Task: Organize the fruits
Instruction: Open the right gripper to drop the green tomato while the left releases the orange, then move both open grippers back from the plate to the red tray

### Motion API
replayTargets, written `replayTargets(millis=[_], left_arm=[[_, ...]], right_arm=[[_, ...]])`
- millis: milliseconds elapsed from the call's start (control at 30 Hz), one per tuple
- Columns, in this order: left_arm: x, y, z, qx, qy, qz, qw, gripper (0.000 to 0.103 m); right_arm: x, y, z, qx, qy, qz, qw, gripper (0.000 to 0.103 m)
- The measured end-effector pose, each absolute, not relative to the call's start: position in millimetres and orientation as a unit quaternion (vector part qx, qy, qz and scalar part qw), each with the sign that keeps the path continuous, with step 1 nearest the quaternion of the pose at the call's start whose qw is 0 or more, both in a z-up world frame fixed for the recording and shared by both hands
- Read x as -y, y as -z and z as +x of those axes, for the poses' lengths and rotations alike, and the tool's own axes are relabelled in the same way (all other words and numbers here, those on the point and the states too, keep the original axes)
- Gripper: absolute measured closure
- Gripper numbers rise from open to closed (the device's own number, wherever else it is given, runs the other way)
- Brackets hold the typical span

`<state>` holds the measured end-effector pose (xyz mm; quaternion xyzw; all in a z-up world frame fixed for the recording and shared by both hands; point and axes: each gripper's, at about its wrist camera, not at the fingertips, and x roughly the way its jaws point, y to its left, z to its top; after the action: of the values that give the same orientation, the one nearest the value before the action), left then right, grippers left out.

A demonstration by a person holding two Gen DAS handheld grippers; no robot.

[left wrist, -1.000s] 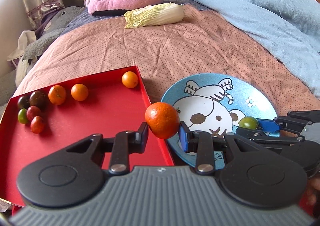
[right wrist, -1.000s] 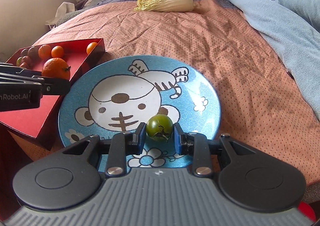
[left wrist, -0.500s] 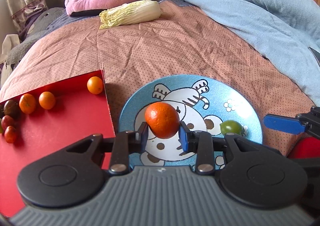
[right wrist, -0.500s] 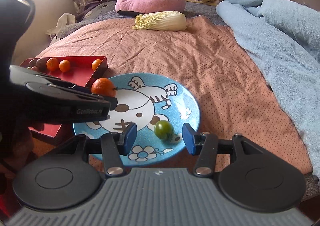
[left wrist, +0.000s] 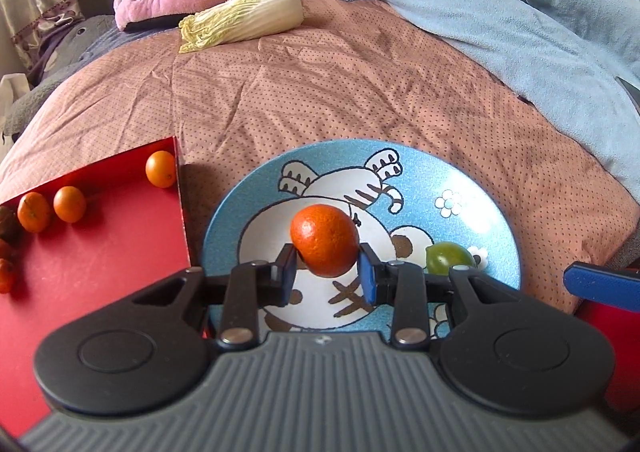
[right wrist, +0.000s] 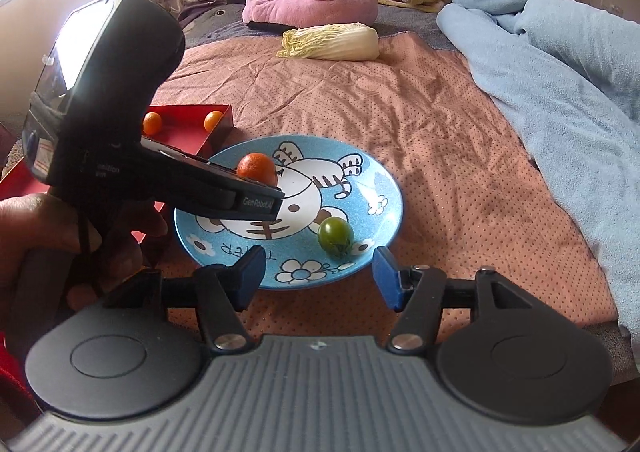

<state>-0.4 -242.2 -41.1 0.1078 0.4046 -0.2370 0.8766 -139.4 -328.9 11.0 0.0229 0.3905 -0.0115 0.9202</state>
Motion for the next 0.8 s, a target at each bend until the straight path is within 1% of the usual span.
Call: replayTargets(millis=[233, 400, 533, 700, 767, 800], left_arm=[[245.1, 39.0, -3.6, -0.403, 0.24, 0.109, 0.877, 0.066], [245.4, 36.3, -6.1, -0.4, 0.24, 0.111, 0.878, 0.066], [246.9, 31.7, -10.0, -0.39, 0.24, 0.117, 0.882, 0.059], [247.6, 26.1, -13.8, -0.386, 0.242, 0.116, 0.883, 0.057], [247.2, 23.9, -16.1, -0.383, 0.241, 0.116, 0.884, 0.047], [246.7, 22.7, -17.4, -0.38, 0.24, 0.115, 0.886, 0.046]], right_arm=[[325.3, -15.1, -140.8, -0.387, 0.006, 0.024, 0.922, 0.036], [324.6, -15.8, -141.9, -0.385, 0.007, 0.023, 0.923, 0.031], [325.7, -16.2, -142.3, -0.384, 0.009, 0.026, 0.923, 0.028], [324.8, -16.4, -142.3, -0.383, 0.01, 0.026, 0.923, 0.026], [323.8, -16.4, -141.7, -0.382, 0.009, 0.025, 0.924, 0.026], [323.3, -16.4, -141.5, -0.382, 0.009, 0.025, 0.924, 0.026]])
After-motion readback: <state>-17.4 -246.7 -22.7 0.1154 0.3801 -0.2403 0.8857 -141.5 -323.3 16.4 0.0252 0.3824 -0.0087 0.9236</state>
